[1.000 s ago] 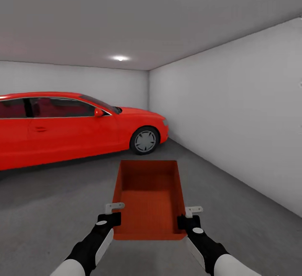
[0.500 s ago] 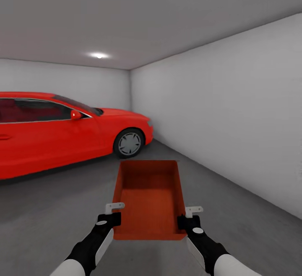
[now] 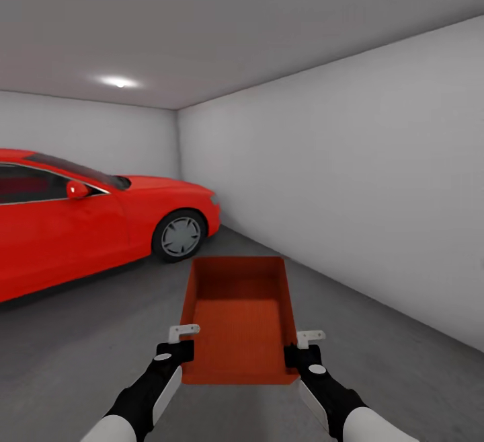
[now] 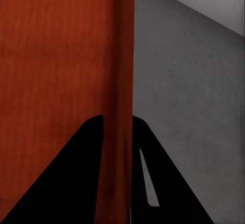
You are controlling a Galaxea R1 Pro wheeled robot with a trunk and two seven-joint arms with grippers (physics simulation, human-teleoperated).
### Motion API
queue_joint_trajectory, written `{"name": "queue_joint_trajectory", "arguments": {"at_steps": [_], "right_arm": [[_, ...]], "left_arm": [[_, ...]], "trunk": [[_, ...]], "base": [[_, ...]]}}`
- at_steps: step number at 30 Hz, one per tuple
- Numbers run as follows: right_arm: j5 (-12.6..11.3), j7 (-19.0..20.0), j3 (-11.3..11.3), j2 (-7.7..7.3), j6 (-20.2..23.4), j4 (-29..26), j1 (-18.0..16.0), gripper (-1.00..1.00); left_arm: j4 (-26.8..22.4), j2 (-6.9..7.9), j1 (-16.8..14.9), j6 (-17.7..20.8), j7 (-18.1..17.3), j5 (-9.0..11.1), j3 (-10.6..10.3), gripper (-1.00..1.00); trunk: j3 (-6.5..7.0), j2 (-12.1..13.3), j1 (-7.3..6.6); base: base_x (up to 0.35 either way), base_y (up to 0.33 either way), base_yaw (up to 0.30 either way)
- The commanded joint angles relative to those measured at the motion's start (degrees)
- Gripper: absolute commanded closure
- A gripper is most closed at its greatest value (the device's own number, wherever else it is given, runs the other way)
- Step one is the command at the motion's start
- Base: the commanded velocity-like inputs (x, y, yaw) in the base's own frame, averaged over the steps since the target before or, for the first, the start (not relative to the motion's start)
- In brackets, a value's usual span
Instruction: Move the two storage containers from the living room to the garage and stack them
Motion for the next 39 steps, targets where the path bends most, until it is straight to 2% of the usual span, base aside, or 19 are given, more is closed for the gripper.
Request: {"name": "queue_joint_trajectory", "arguments": {"at_steps": [1,39], "right_arm": [[-0.4,-0.5,-1.0,-0.04,-0.3,0.0,-0.1,1.0],[-0.4,-0.5,-1.0,-0.05,-0.3,0.0,-0.1,1.0]], "left_arm": [[-0.2,2.12,0.0,0.5,1.6,-0.6,1.7,1.0],[-0.2,2.12,0.0,0.4,1.6,-0.6,1.6,1.0]], "trunk": [[-0.08,-0.1,0.04],[-0.08,-0.1,0.04]], "base": [[0.308,0.193,-0.285],[0.309,0.17,-0.285]]}}
